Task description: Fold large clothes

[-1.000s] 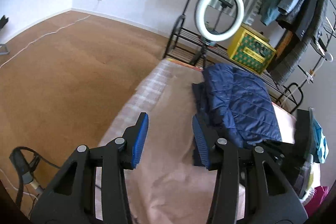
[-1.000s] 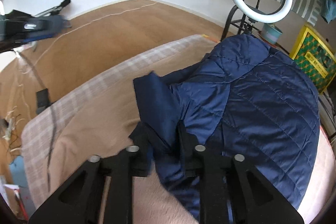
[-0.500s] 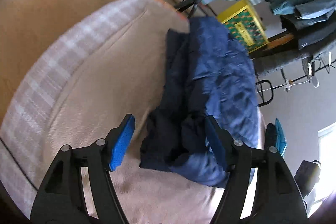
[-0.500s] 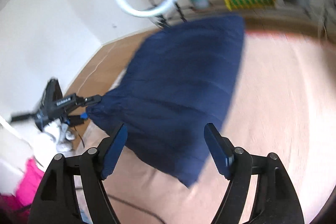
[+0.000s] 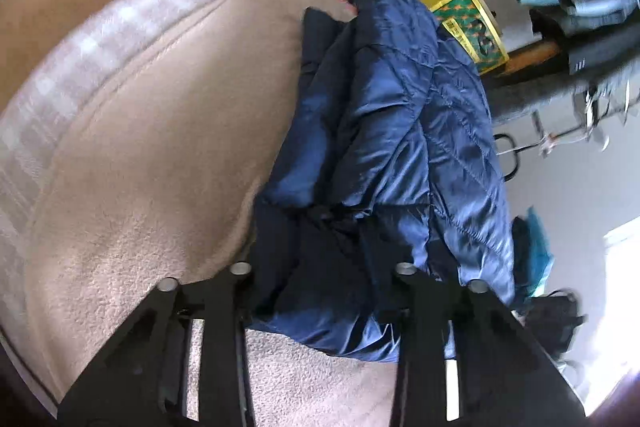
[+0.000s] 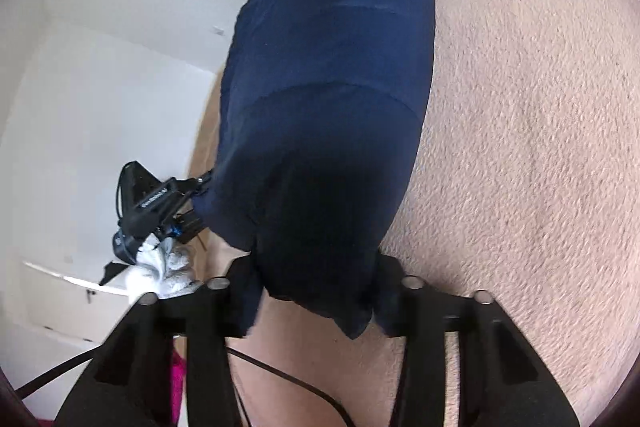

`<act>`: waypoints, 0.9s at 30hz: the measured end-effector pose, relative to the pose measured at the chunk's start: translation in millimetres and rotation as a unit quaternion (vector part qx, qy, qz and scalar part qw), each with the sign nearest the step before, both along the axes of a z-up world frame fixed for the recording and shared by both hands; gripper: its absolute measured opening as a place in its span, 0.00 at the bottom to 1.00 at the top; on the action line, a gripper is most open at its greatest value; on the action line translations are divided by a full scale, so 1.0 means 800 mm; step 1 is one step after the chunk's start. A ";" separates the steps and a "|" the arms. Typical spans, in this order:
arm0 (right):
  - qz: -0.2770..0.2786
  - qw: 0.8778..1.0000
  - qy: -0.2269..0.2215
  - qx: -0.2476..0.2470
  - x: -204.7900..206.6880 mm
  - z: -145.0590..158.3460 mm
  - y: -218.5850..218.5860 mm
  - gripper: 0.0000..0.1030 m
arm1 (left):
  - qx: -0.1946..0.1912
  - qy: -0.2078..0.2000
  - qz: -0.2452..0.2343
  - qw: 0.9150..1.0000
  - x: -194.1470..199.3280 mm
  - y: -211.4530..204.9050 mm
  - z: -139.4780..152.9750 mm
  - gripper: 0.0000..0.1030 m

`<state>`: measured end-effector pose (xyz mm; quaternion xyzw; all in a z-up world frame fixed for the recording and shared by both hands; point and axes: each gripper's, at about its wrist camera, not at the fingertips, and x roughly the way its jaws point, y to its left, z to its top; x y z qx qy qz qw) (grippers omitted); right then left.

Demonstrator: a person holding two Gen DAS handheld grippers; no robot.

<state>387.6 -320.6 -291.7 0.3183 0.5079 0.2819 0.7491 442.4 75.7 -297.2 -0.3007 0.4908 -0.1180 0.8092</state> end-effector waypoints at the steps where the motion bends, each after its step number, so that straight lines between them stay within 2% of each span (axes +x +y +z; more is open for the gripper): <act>1: 0.003 1.000 -0.005 -0.001 -0.002 0.004 -0.002 0.33 | 0.028 -0.011 -0.011 0.999 -0.004 -0.011 0.009 0.24; 3: 0.013 0.999 -0.028 -0.022 -0.006 0.022 -0.009 0.30 | 0.044 -0.017 -0.019 0.999 -0.011 -0.022 0.017 0.20; 7: 0.024 0.998 -0.041 -0.041 -0.016 0.044 -0.031 0.27 | 0.040 -0.018 -0.038 0.998 -0.044 -0.044 0.027 0.17; 10: 0.032 0.997 -0.045 -0.051 -0.037 0.056 -0.058 0.27 | 0.064 -0.027 -0.065 0.995 -0.076 -0.075 0.037 0.17; 12: 0.037 0.995 -0.052 -0.076 -0.055 0.059 -0.069 0.27 | 0.079 -0.032 -0.078 0.993 -0.092 -0.092 0.037 0.17; 15: 0.026 0.991 -0.042 -0.124 -0.063 0.042 -0.077 0.33 | 0.124 -0.038 -0.094 0.987 -0.101 -0.114 0.035 0.23; 17: 0.031 0.990 -0.039 -0.133 -0.060 0.039 -0.077 0.37 | 0.127 -0.030 -0.101 0.986 -0.099 -0.111 0.041 0.28; 19: 0.033 0.984 -0.066 -0.161 -0.064 0.056 -0.076 0.39 | 0.125 -0.034 -0.099 0.987 -0.097 -0.101 0.057 0.31; 23: 0.025 0.966 -0.149 -0.210 -0.078 0.108 -0.079 0.40 | 0.166 -0.089 -0.078 0.979 -0.110 -0.082 0.112 0.31; 25: 0.027 0.965 -0.170 -0.198 -0.073 0.132 -0.081 0.40 | 0.173 -0.115 -0.066 0.976 -0.105 -0.081 0.140 0.32; 27: 0.005 0.959 -0.185 -0.216 -0.057 0.152 -0.089 0.40 | 0.180 -0.130 -0.066 0.973 -0.097 -0.083 0.151 0.35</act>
